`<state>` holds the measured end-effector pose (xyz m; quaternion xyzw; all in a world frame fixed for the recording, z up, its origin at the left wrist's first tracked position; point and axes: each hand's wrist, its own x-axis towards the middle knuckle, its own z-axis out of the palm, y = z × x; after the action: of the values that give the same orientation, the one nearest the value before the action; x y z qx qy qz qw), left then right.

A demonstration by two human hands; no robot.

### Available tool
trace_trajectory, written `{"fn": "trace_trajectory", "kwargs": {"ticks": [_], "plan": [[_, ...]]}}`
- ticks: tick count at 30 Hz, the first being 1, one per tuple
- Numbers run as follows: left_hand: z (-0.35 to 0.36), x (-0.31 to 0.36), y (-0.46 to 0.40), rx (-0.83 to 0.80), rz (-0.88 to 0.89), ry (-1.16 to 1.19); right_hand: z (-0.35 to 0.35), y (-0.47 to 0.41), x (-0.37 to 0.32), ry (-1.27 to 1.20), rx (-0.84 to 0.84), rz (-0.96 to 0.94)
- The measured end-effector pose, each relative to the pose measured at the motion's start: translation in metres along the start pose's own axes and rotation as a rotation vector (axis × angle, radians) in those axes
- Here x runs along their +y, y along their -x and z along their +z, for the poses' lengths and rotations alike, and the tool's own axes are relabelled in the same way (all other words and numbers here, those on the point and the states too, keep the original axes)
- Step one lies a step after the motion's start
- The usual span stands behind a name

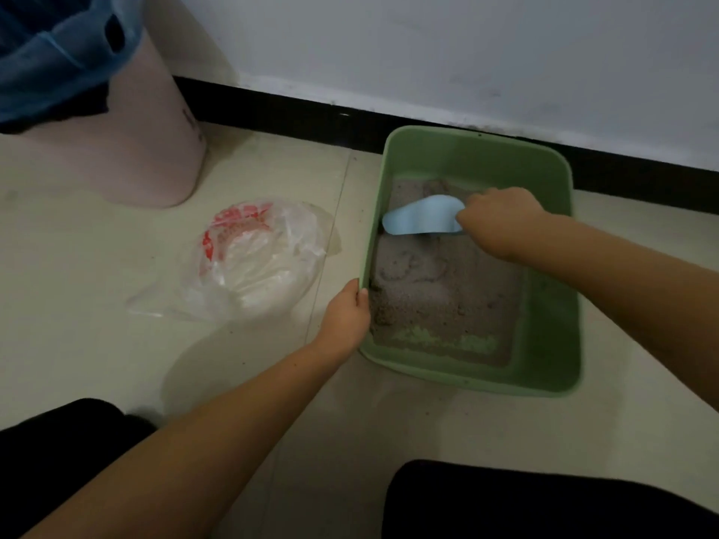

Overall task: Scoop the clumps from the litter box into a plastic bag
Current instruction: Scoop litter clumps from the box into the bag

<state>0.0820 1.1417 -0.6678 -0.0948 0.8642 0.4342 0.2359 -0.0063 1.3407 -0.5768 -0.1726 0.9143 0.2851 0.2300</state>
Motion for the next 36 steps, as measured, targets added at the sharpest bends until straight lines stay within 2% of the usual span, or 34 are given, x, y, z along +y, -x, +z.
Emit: {"fn": "trace_trajectory", "kwargs": {"ticks": [6,11,16,21,31,36], "plan": [[0.004,0.008,-0.005,0.035,-0.022,0.081,0.006,0.040,0.019,-0.099,0.024,-0.035],[0.009,0.006,-0.009,0.077,0.029,0.152,0.025,0.058,0.064,-0.529,-0.045,0.193],[0.009,0.005,-0.009,0.082,0.058,0.166,0.061,0.067,0.040,-0.700,-0.204,0.213],[0.012,0.002,-0.009,0.095,0.064,0.145,0.076,0.079,0.030,-0.949,-0.239,0.249],[0.009,0.002,-0.010,0.084,0.070,0.144,0.076,0.071,0.001,-1.089,-0.120,0.024],[0.008,0.002,-0.009,0.063,0.065,0.190,0.075,0.080,0.021,-0.994,-0.070,0.087]]}}
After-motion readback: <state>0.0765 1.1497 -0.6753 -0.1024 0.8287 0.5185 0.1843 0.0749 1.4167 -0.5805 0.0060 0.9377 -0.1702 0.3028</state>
